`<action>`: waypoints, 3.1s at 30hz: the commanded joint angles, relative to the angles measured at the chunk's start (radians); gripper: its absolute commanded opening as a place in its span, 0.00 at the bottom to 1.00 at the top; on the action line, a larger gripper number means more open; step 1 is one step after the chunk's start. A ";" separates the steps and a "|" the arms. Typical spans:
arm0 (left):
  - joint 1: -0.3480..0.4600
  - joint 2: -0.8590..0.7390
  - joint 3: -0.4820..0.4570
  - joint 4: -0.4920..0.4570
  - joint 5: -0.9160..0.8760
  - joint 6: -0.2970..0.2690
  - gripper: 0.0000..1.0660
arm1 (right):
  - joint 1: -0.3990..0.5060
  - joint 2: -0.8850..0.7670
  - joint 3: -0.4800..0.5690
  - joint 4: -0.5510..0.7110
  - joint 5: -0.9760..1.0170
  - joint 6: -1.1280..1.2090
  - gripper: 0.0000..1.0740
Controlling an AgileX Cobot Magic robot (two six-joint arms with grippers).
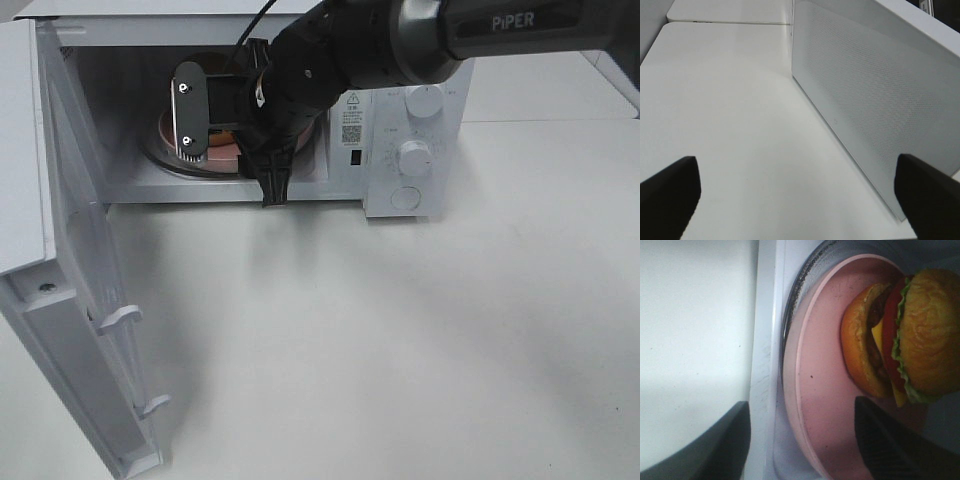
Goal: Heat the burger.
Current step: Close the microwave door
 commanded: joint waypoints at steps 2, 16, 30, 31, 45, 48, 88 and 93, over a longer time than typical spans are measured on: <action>-0.005 -0.019 0.001 -0.002 0.003 0.002 0.92 | 0.000 -0.060 0.085 -0.002 -0.057 0.012 0.60; -0.005 -0.019 0.001 -0.002 0.003 0.002 0.92 | 0.000 -0.213 0.294 -0.011 -0.159 0.015 0.60; -0.005 -0.019 0.001 -0.002 0.003 0.002 0.92 | -0.006 -0.401 0.510 -0.011 -0.153 0.326 0.60; -0.005 -0.019 0.001 -0.002 0.003 0.002 0.92 | -0.006 -0.418 0.523 -0.011 -0.153 0.366 0.60; -0.005 -0.019 0.001 -0.002 0.003 0.002 0.92 | -0.032 -0.581 0.631 0.000 0.020 0.759 0.77; -0.005 -0.019 0.001 -0.002 0.003 0.002 0.92 | -0.066 -0.617 0.635 0.013 0.125 0.843 0.73; -0.005 -0.019 0.001 -0.002 0.003 0.002 0.92 | -0.299 -1.159 0.921 0.075 0.543 1.085 0.71; -0.005 -0.019 0.001 -0.002 0.003 0.002 0.92 | -0.299 -1.250 0.928 0.073 0.610 1.083 0.71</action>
